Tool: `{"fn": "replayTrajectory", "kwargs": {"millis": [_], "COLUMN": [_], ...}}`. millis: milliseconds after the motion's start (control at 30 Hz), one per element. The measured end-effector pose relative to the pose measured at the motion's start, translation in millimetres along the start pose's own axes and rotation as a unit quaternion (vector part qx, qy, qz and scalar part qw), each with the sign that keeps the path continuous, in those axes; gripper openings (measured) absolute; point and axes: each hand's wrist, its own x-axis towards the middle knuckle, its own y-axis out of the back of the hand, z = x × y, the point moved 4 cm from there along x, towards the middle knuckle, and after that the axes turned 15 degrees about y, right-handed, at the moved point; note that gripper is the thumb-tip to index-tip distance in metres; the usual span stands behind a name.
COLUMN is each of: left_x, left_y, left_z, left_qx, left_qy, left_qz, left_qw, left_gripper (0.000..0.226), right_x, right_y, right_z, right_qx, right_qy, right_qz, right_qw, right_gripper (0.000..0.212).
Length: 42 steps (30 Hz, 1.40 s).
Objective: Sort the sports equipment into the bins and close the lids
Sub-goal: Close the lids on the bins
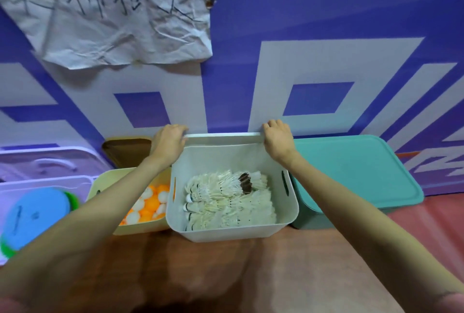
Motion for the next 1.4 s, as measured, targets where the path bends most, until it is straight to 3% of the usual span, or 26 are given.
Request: {"fn": "replayTrajectory", "kwargs": {"millis": [167, 267, 467, 567, 800, 967, 1167, 1400], "left_x": [1, 2, -5, -19, -70, -119, -162, -196], "left_y": [-17, -24, 20, 54, 84, 85, 46, 7], "left_z": [-4, -7, -7, -6, -12, -11, -26, -35], "left_qx": [0.076, 0.071, -0.071, -0.119, -0.134, -0.115, -0.082, -0.006], "left_qy": [-0.014, -0.023, -0.049, -0.069, -0.128, -0.166, -0.199, -0.266], "left_qz": [-0.022, -0.021, 0.06, 0.099, 0.15, 0.176, 0.119, 0.058], "left_qw": [0.997, 0.997, 0.994, 0.986, 0.971, 0.964, 0.969, 0.962], "left_gripper": [0.013, 0.023, 0.013, 0.018, 0.018, 0.029, 0.032, 0.036], "right_x": [11, 12, -1, -16, -67, -108, -156, -188], "right_y": [-12, -13, 21, 46, 77, 72, 42, -16], "right_z": [-10, -10, -14, -18, -36, -44, -54, -69], "right_qx": [-0.019, 0.0, -0.001, -0.004, 0.009, -0.024, -0.029, 0.021], "right_qy": [-0.009, -0.031, -0.027, -0.01, 0.029, 0.035, 0.067, 0.065], "right_qz": [-0.015, 0.004, 0.157, 0.233, 0.299, 0.287, 0.26, 0.081], "right_qw": [1.0, 1.0, 0.987, 0.972, 0.954, 0.957, 0.963, 0.994], "right_gripper": [0.023, 0.024, 0.023, 0.022, 0.014, 0.016, 0.017, 0.031]}}
